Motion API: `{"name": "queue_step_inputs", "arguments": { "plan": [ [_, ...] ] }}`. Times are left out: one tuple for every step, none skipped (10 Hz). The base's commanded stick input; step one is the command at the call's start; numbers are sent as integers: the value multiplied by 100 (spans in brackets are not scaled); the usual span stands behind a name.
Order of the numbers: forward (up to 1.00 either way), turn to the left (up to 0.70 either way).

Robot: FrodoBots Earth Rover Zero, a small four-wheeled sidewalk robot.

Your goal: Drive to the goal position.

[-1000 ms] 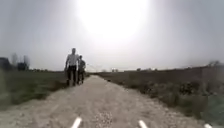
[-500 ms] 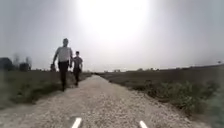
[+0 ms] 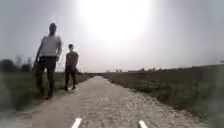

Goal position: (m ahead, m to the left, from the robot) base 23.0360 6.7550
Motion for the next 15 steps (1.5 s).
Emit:
{"name": "queue_step_inputs", "arguments": {
  "plan": [
    [70, 0],
    [70, 0],
    [70, 0],
    [70, 0],
    [70, 0],
    [70, 0],
    [70, 0],
    [70, 0],
    [70, 0],
    [70, 0],
    [70, 0],
    [70, 0],
    [70, 0],
    [70, 0],
    [70, 0]
  ]
}}
